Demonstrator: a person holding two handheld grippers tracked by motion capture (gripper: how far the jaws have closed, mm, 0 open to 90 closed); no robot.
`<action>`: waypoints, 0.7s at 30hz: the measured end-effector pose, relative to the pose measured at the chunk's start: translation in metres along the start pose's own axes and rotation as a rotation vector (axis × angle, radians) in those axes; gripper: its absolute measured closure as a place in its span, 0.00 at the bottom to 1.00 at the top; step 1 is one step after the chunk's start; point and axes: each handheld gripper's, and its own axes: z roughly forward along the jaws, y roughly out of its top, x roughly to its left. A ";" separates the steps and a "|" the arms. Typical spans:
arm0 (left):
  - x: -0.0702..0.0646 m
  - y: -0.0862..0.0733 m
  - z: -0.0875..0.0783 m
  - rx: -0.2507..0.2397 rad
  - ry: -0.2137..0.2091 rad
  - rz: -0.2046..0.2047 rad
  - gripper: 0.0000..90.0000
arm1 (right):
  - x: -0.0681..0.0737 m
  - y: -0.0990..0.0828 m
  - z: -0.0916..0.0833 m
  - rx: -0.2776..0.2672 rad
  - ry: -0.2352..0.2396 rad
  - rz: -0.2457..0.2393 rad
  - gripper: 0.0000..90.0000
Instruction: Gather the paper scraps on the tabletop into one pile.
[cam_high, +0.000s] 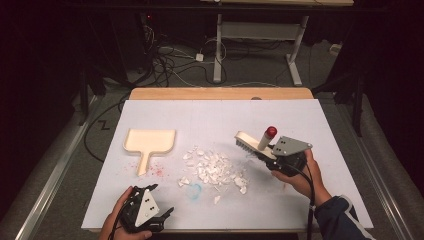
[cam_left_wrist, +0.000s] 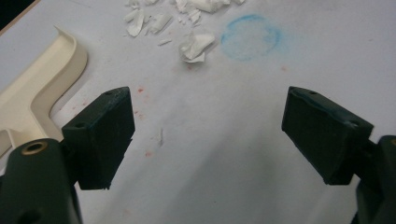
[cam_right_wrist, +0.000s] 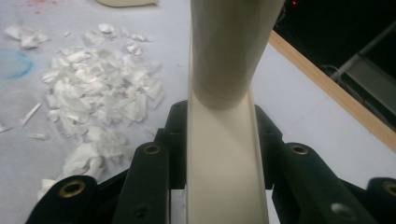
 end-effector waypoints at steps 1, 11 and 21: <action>0.000 0.000 0.000 0.000 -0.001 0.001 0.18 | -0.002 -0.001 0.001 0.010 0.002 0.016 0.75; -0.001 0.000 0.001 0.007 -0.004 0.003 0.18 | -0.014 -0.021 0.021 0.158 -0.081 0.085 0.75; -0.001 0.001 0.001 0.008 -0.013 0.006 0.18 | 0.022 -0.004 0.029 0.195 0.020 0.016 0.75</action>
